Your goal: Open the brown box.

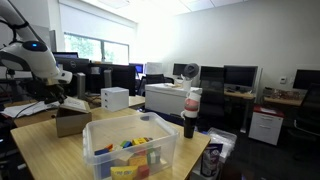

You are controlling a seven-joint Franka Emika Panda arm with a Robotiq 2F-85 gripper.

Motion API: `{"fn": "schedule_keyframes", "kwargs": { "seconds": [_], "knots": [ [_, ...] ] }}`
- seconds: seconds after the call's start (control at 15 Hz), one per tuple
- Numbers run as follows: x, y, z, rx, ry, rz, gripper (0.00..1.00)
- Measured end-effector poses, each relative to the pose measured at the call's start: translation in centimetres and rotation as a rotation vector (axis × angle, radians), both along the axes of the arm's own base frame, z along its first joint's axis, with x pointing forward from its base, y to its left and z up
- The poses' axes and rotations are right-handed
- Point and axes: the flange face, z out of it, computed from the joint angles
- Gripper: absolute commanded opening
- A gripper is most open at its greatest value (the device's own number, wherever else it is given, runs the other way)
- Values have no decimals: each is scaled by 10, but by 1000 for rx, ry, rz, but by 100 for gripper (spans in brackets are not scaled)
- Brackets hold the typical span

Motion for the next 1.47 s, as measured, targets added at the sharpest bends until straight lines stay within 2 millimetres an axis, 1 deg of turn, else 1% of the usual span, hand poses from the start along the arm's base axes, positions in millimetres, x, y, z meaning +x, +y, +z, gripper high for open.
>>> {"fn": "schedule_keyframes", "kwargs": {
  "seconds": [0.33,0.53,0.73,0.93,1.07,1.2,1.47],
  "knots": [
    [20,5,22,-19,-95,38,2],
    [37,6,37,-19,-139,50,2],
    [59,5,51,-23,-182,59,2],
    [84,3,57,-34,-207,61,2],
    [104,-1,55,-44,-214,58,2],
    [121,-4,47,-51,-205,54,2],
    [153,-10,18,-63,-152,40,2]
  ]
}}
